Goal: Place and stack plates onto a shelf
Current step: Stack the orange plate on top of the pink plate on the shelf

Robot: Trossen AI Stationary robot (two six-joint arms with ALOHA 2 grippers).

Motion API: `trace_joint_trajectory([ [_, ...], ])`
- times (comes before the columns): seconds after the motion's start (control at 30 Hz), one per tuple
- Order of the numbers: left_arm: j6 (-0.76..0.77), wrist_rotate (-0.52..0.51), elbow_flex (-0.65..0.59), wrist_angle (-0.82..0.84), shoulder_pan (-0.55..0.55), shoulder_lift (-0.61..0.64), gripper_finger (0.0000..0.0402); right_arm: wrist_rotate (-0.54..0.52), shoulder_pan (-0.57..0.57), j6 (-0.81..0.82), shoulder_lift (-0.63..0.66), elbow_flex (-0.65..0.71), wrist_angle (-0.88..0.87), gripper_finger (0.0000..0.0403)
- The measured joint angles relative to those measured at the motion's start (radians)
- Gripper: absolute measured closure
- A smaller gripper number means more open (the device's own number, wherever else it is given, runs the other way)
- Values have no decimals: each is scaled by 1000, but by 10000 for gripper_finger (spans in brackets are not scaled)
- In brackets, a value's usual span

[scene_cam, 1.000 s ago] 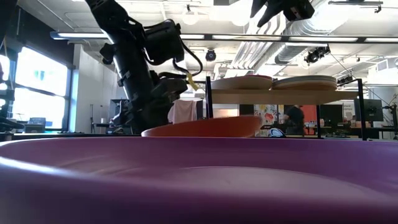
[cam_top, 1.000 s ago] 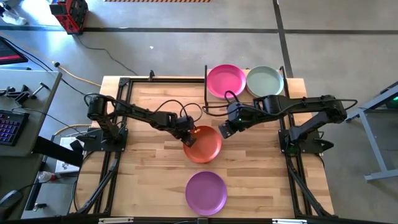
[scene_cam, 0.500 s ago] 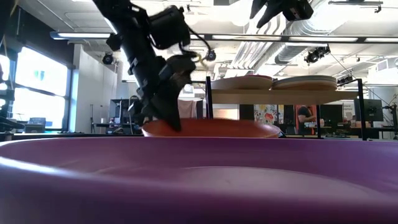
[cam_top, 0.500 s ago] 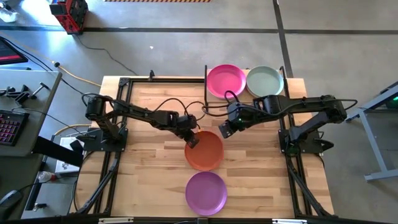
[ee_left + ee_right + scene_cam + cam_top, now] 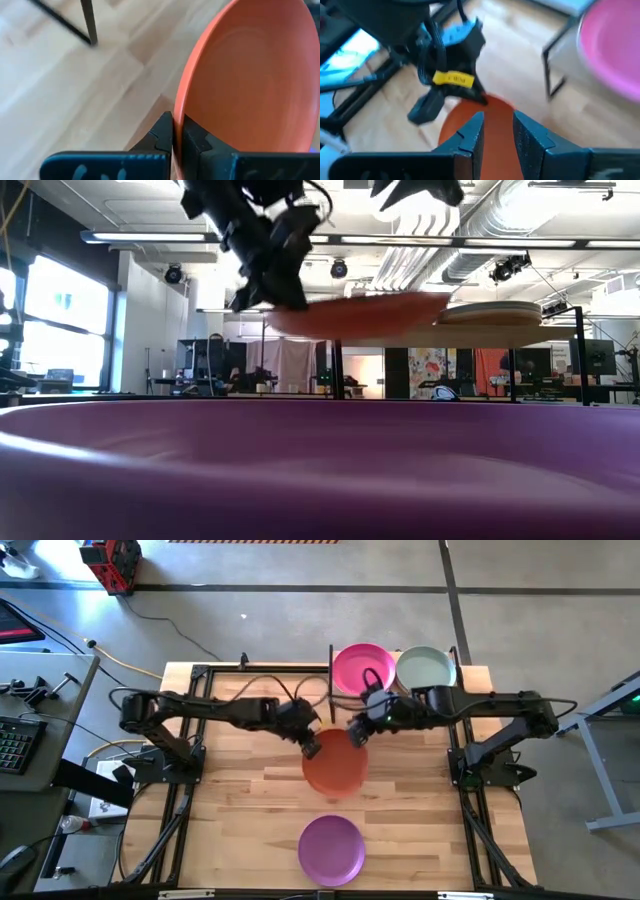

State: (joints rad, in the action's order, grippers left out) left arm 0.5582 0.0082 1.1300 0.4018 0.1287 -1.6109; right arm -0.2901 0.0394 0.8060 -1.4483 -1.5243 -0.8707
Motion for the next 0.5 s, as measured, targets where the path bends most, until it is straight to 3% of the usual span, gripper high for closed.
trace_joint_trajectory([
  [0.23,-72,-35,78,-2,81,71,400,-123,-45,-238,3,-119,24,320],
  [0.5,-160,-51,192,-3,210,87,399,-136,-120,-405,3,-204,22,320],
])
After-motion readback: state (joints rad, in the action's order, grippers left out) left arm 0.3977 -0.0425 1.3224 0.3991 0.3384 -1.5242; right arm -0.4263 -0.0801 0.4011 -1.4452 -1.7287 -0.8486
